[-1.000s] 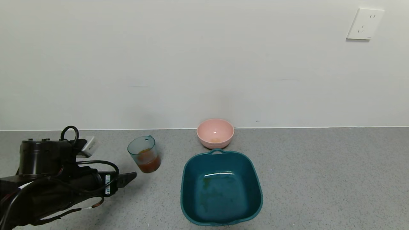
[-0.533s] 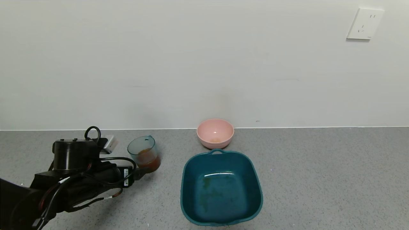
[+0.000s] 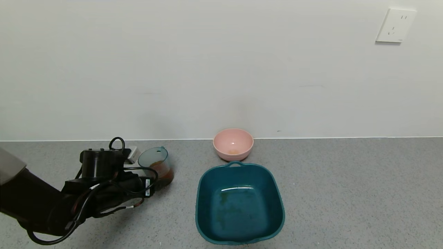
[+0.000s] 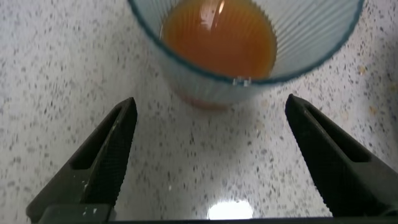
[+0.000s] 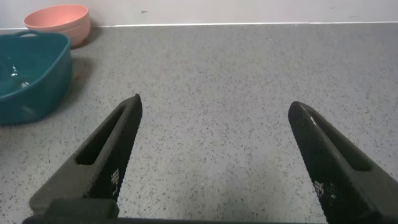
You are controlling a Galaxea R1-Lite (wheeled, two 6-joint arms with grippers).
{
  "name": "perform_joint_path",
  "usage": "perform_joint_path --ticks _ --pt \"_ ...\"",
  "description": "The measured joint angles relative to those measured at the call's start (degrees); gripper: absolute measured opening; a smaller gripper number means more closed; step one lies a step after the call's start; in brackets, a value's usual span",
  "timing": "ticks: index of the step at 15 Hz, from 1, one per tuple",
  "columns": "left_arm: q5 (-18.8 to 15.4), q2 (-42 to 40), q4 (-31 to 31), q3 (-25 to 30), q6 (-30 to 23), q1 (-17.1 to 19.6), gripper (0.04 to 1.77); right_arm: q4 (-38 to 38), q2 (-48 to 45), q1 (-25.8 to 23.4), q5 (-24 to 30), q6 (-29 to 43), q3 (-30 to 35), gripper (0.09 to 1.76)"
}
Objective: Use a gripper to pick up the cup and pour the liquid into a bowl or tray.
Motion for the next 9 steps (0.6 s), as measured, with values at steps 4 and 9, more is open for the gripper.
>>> perform_joint_path --ticks 4,9 --pt "0.2 2.6 -2.6 -1.4 1.4 -0.1 1.72 0.0 0.0 0.0 0.0 0.0 0.0 1.71" --pt "0.6 5.3 -2.6 -4.4 1.4 -0.1 1.72 0.0 0.0 0.0 0.0 0.0 0.0 1.71"
